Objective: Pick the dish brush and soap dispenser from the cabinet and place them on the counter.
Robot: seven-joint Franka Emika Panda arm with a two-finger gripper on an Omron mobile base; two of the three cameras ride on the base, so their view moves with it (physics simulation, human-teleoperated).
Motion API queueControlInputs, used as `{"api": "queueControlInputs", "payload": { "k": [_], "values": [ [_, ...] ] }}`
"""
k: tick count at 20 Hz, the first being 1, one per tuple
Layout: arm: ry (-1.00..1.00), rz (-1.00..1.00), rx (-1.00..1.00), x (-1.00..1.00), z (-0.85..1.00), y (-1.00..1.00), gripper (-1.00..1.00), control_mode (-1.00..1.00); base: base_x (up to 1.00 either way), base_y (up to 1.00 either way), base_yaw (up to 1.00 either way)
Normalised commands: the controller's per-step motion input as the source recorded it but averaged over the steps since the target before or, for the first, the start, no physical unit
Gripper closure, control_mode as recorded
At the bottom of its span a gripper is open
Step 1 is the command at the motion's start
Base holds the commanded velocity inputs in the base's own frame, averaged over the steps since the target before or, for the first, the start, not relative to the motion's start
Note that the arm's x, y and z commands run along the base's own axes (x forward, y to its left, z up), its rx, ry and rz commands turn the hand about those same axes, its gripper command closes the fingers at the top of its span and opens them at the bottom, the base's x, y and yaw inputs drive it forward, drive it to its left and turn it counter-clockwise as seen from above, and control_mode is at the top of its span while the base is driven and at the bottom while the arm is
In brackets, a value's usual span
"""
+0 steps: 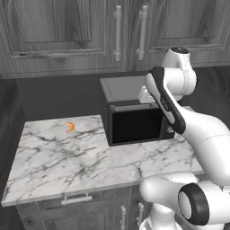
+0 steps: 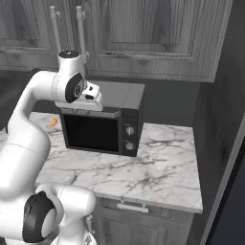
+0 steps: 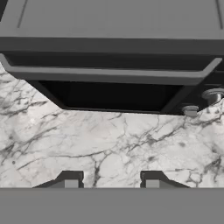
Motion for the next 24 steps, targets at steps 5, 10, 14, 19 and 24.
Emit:
{"api": "queueControlInputs", "payload": {
  "k": [5,10,14,19,24],
  "values": [
    [-0.04,0.00,0.00,-0.11,0.02,0.00,-1.00,-1.00,0.00,0.00,0.00],
    [-0.14,0.01,0.02,-0.18,0.15,0.00,-1.00,-1.00,0.00,0.00,0.00],
    [-0.19,0.02,0.02,-0.18,0.27,0.00,-1.00,-1.00,0.00,0.00,0.00],
    [-0.19,0.03,0.00,-0.14,0.30,0.00,-1.00,-1.00,0.00,0.00,0.00],
    [-0.17,0.01,0.00,-0.12,0.31,0.00,-1.00,-1.00,0.00,0.00,0.00]
  ]
}}
